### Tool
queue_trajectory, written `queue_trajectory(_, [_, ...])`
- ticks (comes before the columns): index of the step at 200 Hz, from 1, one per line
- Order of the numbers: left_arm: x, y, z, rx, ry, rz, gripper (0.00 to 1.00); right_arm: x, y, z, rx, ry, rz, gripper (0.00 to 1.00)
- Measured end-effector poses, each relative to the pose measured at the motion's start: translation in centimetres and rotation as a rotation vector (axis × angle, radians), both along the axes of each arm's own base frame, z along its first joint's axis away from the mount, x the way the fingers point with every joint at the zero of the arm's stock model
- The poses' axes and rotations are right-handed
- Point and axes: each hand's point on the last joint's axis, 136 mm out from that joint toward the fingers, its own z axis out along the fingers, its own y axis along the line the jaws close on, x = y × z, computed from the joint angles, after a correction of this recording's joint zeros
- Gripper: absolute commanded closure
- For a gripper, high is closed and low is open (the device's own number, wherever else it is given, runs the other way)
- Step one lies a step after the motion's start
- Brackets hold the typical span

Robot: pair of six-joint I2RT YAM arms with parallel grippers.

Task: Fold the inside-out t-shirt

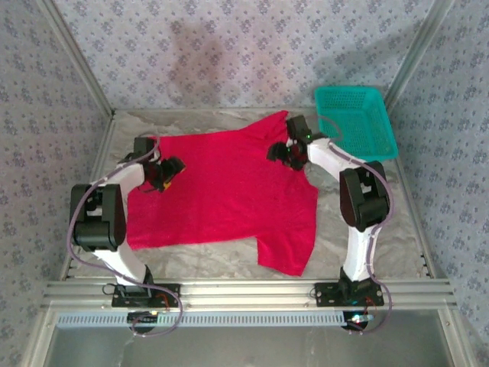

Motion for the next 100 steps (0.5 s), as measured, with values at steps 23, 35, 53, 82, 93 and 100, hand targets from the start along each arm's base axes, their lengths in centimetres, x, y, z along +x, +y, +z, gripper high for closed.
queue_trajectory(23, [-2.0,0.5,-2.2,-0.003,0.060,0.019,0.24,-4.0,-2.2,-3.9,-0.010,0.074,-0.045,0.27])
queue_trajectory(35, [-2.0,0.5,-2.1,-0.010,0.036,0.017,0.24,-4.8,-3.1,-2.7,-0.010,0.034,-0.080,0.27])
queue_trajectory(53, [-2.5,0.5,-2.2,-0.011,0.021,0.016,0.24,-8.1,-4.9,-3.4,-0.041,0.058,-0.126,0.27])
queue_trajectory(82, [-3.9,0.2,-2.1,-0.024,0.009,0.009,0.24,-11.9,-6.6,-3.7,-0.053,0.060,-0.180,0.26])
queue_trajectory(93, [-4.5,0.2,-1.9,-0.025,0.011,0.007,0.24,-13.5,-7.1,-4.0,-0.066,0.081,-0.191,0.27])
queue_trajectory(100, [-5.1,0.2,-1.9,-0.025,0.020,0.007,0.24,-14.0,-7.3,-3.9,-0.070,0.085,-0.198,0.27])
